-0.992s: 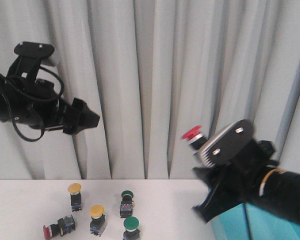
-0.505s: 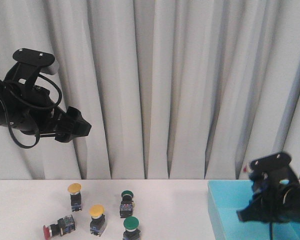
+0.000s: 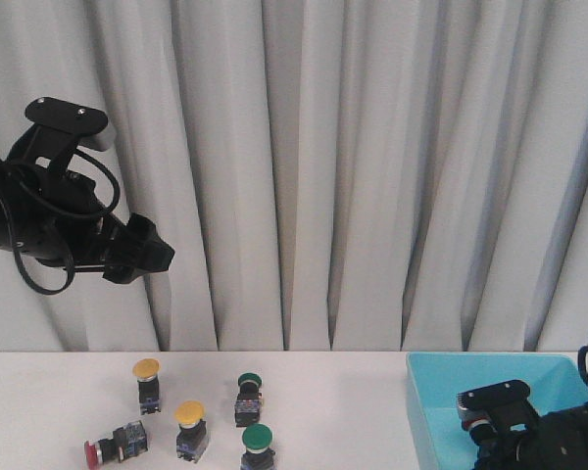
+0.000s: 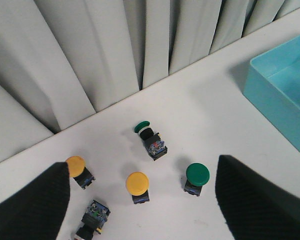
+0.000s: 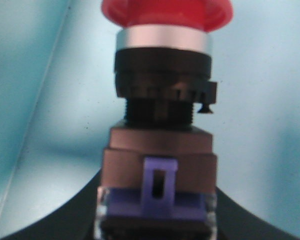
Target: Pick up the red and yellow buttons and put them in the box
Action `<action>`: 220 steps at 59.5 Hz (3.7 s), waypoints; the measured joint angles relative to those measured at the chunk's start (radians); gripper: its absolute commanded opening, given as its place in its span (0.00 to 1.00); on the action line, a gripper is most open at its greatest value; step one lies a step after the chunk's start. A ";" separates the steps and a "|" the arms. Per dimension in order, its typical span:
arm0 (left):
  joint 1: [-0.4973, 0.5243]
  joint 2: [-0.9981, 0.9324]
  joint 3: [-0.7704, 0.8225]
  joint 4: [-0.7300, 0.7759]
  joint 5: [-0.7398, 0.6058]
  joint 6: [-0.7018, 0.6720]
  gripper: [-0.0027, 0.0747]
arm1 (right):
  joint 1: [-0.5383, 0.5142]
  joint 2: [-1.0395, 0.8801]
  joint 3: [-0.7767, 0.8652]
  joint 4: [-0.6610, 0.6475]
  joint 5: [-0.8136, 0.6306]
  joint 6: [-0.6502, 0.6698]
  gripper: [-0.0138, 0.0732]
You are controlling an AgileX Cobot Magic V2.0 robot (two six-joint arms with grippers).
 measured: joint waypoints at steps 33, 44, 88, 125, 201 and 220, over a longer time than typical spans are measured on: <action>0.000 0.000 0.002 0.000 0.001 -0.003 0.78 | 0.000 0.000 -0.105 0.012 0.115 0.000 0.74; 0.000 0.015 0.061 0.000 -0.020 -0.013 0.78 | 0.000 -0.094 -0.127 0.018 0.137 0.000 0.74; 0.000 0.473 0.030 0.004 -0.077 -0.106 0.78 | 0.000 -0.758 -0.138 0.256 0.350 -0.109 0.74; 0.000 0.708 -0.214 0.068 0.004 -0.219 0.78 | 0.000 -0.804 -0.138 0.498 0.466 -0.320 0.74; 0.000 0.782 -0.235 0.073 -0.033 -0.219 0.03 | 0.000 -0.804 -0.138 0.508 0.466 -0.340 0.74; -0.001 0.668 -0.311 0.040 0.121 -0.217 0.03 | 0.000 -0.779 -0.138 0.683 0.432 -0.781 0.74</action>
